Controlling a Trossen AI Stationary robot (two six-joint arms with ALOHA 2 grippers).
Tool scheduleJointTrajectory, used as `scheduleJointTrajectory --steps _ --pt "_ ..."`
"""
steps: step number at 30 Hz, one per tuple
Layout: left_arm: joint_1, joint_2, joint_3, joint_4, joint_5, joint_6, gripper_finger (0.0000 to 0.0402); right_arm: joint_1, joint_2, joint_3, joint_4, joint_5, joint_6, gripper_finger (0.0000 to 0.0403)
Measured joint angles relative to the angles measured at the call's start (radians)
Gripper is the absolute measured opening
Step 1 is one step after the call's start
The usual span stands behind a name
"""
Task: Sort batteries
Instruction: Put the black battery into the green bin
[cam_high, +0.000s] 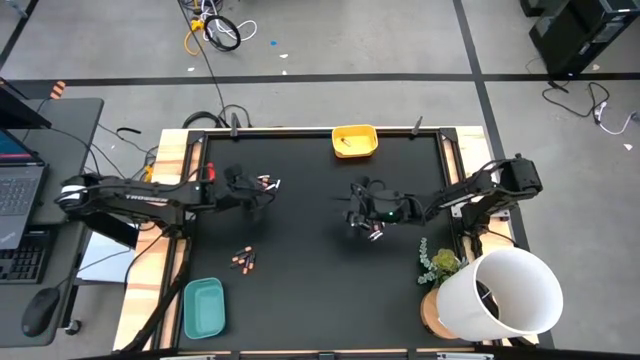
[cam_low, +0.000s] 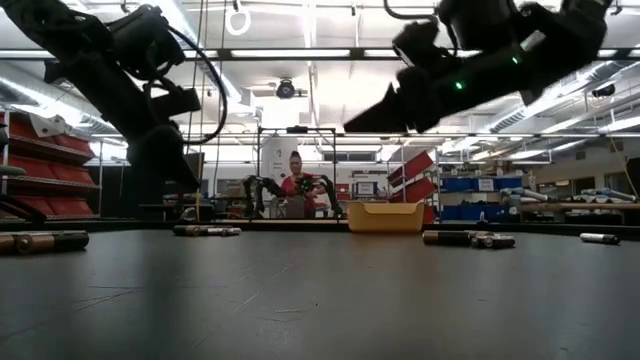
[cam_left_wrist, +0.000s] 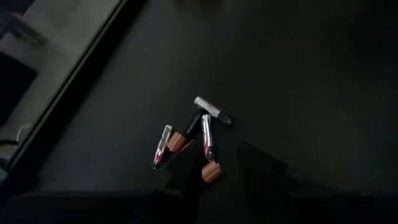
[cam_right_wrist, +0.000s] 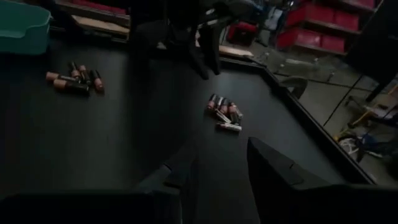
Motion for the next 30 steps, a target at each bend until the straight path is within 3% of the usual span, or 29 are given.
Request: scheduleJointTrajectory --steps 2,6,11,19,30 --pt "0.010 0.024 0.000 -0.006 -0.002 0.009 0.0121 -0.007 0.000 -0.046 0.074 -0.009 -0.012 0.0121" --pt "0.011 0.086 0.000 0.006 -0.001 0.165 0.0121 -0.020 0.000 -0.129 0.252 -0.062 -0.024 0.0121" --pt "0.037 0.162 0.011 0.014 0.000 0.260 0.0120 -0.037 0.000 -0.183 0.359 -0.143 -0.036 0.0121" --pt "0.144 0.245 0.110 -0.102 0.106 0.277 0.0120 -0.092 0.000 -0.186 0.358 -0.226 -0.057 0.0121" --pt "0.217 0.303 0.123 -0.111 0.154 0.384 0.0120 -0.130 0.000 -0.192 0.355 -0.307 -0.057 0.0121"
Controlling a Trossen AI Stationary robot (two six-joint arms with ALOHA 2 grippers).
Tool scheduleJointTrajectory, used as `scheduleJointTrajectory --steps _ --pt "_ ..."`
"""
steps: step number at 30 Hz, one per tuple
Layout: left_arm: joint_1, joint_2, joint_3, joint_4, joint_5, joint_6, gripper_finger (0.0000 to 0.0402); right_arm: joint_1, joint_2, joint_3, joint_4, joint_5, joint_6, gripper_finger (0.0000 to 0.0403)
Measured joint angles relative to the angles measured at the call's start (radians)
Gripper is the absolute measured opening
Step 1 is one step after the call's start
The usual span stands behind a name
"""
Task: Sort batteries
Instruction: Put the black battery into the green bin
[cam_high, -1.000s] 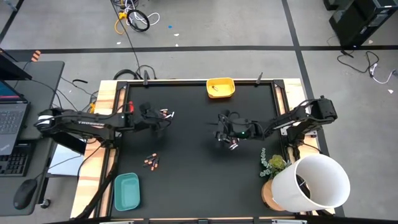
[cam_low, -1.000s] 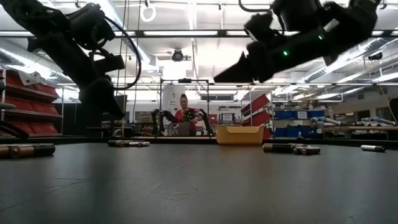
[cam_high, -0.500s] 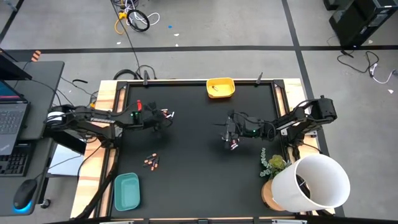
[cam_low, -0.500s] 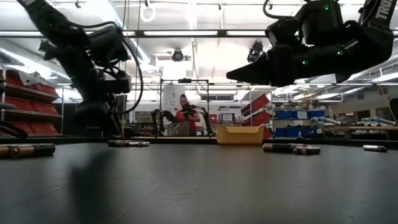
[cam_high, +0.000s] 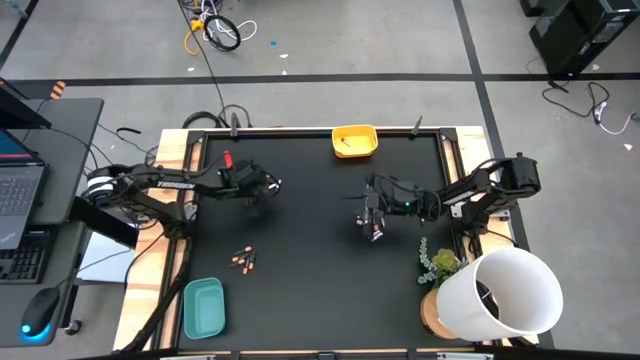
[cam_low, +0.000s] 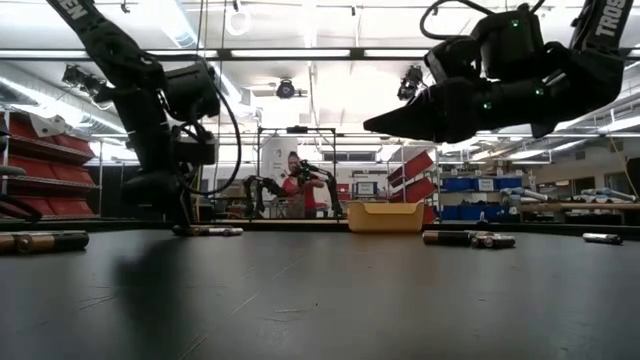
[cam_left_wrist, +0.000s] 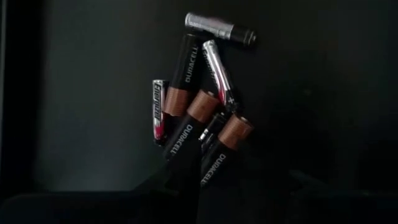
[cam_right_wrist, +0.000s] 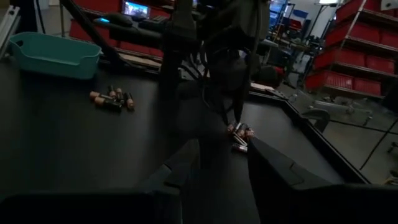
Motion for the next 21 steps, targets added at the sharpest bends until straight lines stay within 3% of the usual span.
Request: scheduleJointTrajectory --steps 8,21 --pt "0.046 0.000 0.002 -0.021 0.159 0.009 0.0119 -0.024 0.000 0.000 0.000 -0.036 0.000 0.0121" --pt "0.048 0.027 0.005 -0.073 0.174 -0.076 0.0108 -0.025 0.000 0.000 0.000 -0.044 0.000 0.0121"
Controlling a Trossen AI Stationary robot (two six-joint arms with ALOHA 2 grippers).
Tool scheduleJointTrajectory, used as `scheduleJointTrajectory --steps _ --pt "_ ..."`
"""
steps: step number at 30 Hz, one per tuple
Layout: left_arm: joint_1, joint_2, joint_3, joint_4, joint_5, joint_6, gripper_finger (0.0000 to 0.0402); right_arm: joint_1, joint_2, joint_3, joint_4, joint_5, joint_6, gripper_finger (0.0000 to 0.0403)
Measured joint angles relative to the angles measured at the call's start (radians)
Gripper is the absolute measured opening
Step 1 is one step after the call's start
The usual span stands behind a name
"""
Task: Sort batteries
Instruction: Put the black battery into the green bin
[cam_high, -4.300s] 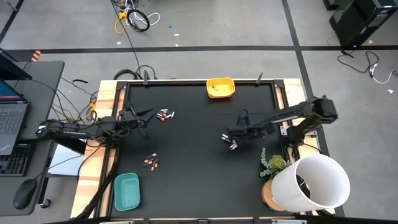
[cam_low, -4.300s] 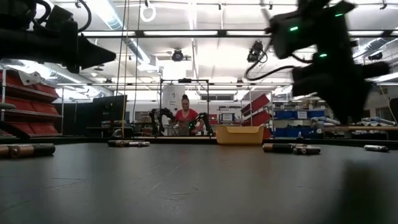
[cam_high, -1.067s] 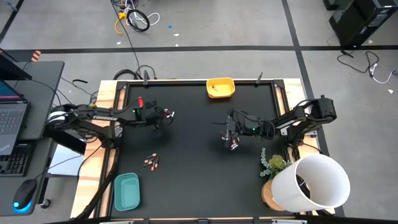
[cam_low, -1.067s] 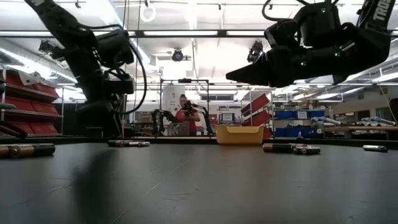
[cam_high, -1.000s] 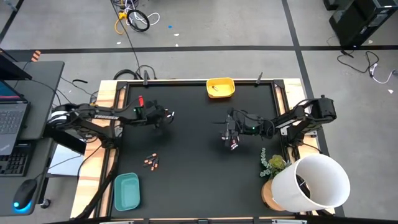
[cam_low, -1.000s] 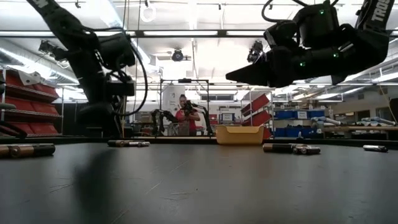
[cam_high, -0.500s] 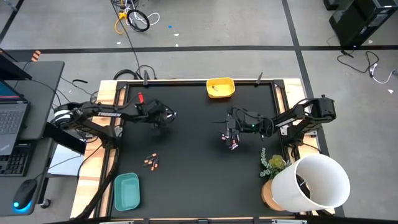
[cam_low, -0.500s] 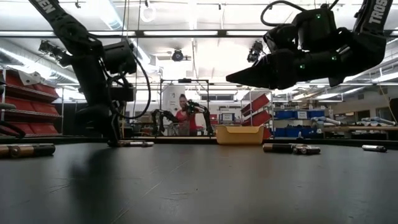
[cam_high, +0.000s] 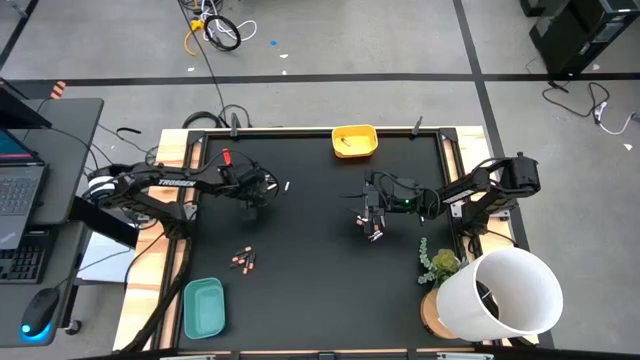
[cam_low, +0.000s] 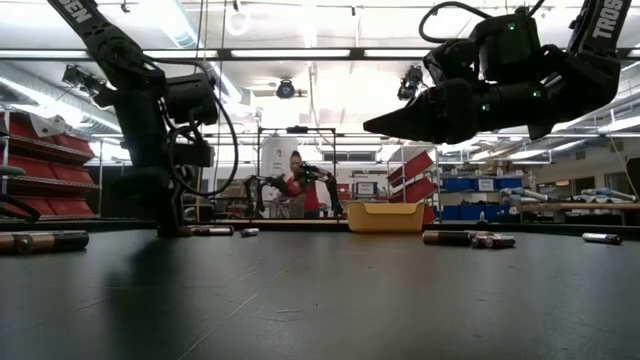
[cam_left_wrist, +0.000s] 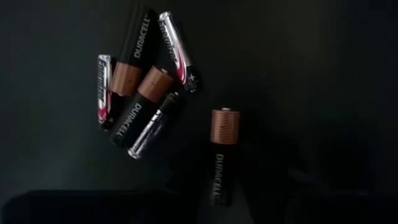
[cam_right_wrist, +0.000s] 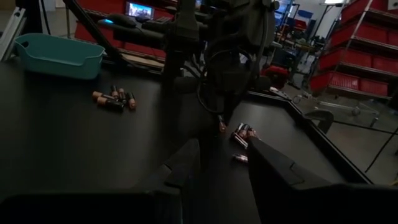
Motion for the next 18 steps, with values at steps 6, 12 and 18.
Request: scheduleJointTrajectory --steps 6,12,18 --pt "-0.007 0.061 0.007 -0.005 -0.035 -0.020 0.0054 0.000 0.000 0.000 0.003 -0.012 0.001 0.0121" --pt "-0.054 0.060 0.006 -0.009 -0.174 -0.063 0.0054 0.000 0.000 0.000 0.003 -0.012 0.003 0.0121" --pt "-0.084 0.066 0.067 -0.068 -0.168 -0.120 0.0054 0.000 0.000 0.000 0.003 -0.012 0.004 0.0121"
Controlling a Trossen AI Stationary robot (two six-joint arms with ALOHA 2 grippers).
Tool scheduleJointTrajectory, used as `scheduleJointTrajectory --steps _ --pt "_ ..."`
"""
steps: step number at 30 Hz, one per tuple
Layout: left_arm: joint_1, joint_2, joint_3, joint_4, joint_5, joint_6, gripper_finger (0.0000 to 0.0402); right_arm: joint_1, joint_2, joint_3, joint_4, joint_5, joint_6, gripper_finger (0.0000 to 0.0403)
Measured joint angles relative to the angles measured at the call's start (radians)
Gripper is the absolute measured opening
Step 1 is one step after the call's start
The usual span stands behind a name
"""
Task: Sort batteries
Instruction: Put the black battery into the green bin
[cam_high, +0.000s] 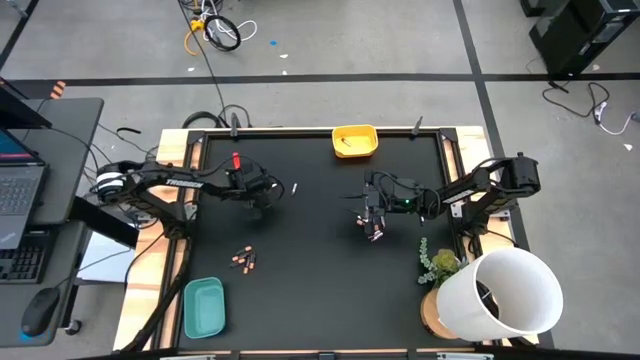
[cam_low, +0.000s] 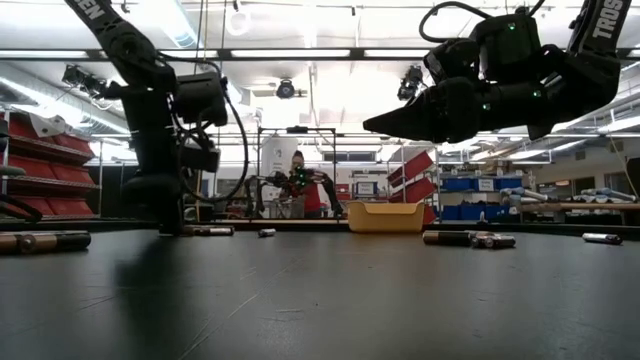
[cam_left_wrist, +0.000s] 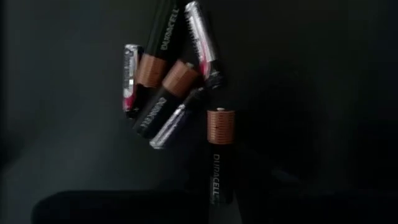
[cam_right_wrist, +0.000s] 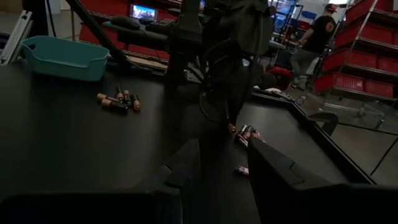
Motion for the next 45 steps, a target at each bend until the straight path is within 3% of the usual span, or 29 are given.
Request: scheduleJointTrajectory --steps 14,20,25,35,41,45 --pt "-0.018 -0.030 0.108 -0.129 0.043 -0.041 0.0054 -0.017 0.000 0.000 0.000 0.014 0.058 0.0121" --pt "-0.121 -0.126 0.170 -0.223 0.118 -0.200 0.0054 -0.071 0.000 0.008 -0.107 0.018 0.135 0.0116" --pt "-0.319 -0.162 0.212 -0.352 0.091 -0.453 0.0054 -0.102 0.001 0.081 -0.345 0.130 0.192 0.0097" --pt "-0.740 -0.139 0.404 -0.530 0.066 -1.026 0.0054 -0.033 0.048 0.138 -0.330 0.155 0.179 0.0075" --pt "-0.994 -0.128 0.434 -0.609 0.175 -1.478 0.0054 -0.018 0.044 0.137 -0.336 0.155 0.178 0.0074" --pt "-1.180 -0.093 0.421 -0.500 0.255 -1.811 0.0054 -0.019 0.045 0.136 -0.364 0.158 0.175 0.0074"
